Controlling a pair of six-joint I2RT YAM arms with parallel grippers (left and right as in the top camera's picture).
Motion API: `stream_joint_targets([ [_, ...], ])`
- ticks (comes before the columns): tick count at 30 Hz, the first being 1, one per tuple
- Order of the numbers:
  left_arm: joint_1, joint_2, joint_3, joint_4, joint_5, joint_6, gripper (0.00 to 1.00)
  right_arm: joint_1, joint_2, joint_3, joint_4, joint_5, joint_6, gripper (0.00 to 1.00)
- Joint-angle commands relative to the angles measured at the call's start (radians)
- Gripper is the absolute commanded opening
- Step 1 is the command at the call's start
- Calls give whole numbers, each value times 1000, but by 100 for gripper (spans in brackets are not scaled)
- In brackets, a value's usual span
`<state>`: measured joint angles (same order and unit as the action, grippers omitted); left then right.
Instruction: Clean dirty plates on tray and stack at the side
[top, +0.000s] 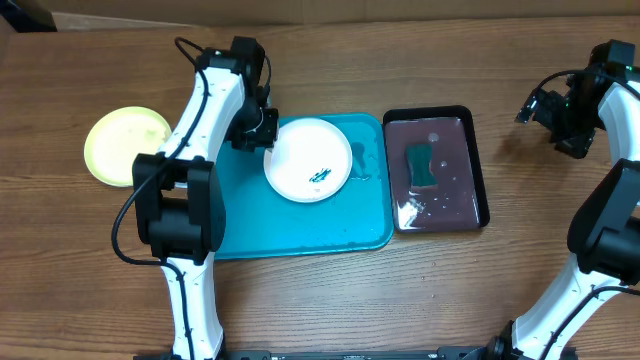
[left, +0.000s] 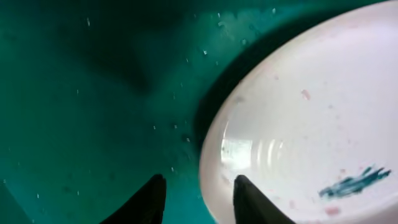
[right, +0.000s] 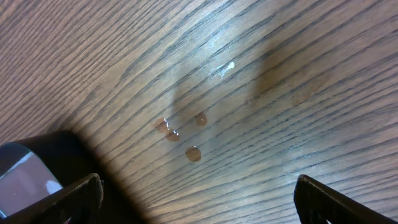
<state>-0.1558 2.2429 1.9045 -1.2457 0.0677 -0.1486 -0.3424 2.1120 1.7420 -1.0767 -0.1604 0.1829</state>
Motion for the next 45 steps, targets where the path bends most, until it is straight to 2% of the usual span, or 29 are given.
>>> stream_joint_targets([
  [1, -6, -25, -58, 77, -57, 37, 36, 0, -22, 26, 3, -6, 0, 100],
  [8, -13, -25, -82, 214, -8, 105, 37, 0, -22, 26, 3, -6, 0, 100],
  [13, -20, -25, -85, 253, 46, 104, 24, 0, -22, 26, 3, -6, 0, 100],
  [22, -24, -23, -173, 319, 56, 127, 29, 0, -22, 26, 3, -6, 0, 100],
  [24, -24, -23, -190, 332, 56, 127, 25, 0, -22, 26, 3, -6, 0, 100],
  [26, -23, -23, -194, 321, 57, 126, 15, 0, -22, 26, 3, -6, 0, 100],
  [29, -24, -24, -192, 253, 85, 124, 15, 0, -22, 26, 3, -6, 0, 100],
  [31, -24, -24, -192, 170, 134, 117, 6, 0, -22, 26, 3, -6, 0, 100],
  [33, -24, -23, -192, 84, 181, 90, 4, 0, -22, 26, 3, -6, 0, 100],
  [36, -24, -23, -192, -19, 255, 55, 14, 0, -22, 26, 3, -6, 0, 100],
  [39, -24, -24, -189, -23, 269, 55, 31, 0, -22, 26, 3, -6, 0, 100],
  [45, -2, -24, -140, -5, 257, 29, 36, 0, -22, 26, 3, -6, 0, 100],
])
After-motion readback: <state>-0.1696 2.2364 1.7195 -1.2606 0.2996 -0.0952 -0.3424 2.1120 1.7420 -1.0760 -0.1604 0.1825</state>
